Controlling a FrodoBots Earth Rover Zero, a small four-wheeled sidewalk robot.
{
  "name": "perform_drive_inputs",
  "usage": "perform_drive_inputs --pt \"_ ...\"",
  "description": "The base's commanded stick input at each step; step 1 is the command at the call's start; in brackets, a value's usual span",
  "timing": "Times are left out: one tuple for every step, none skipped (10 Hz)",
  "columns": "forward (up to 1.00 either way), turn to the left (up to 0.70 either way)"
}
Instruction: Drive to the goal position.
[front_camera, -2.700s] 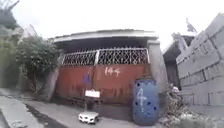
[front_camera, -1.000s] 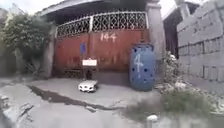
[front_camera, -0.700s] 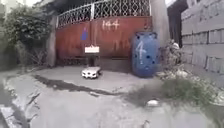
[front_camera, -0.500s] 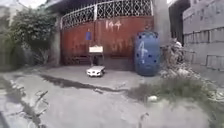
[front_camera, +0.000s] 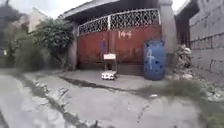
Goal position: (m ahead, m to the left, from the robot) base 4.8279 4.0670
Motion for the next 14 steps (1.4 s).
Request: perform_drive_inputs --pt "0.54 0.37" --pt "0.7 0.34" --pt "0.7 0.34" --pt "0.7 0.34" --pt "0.7 0.34" --pt "0.7 0.34" --pt "0.7 0.34" --pt "0.7 0.34" --pt "0.7 0.34" --pt "0.7 0.34" --pt "0.7 0.34" --pt "-0.04 0.65" --pt "-0.62 0.07" --pt "-0.7 -0.34"
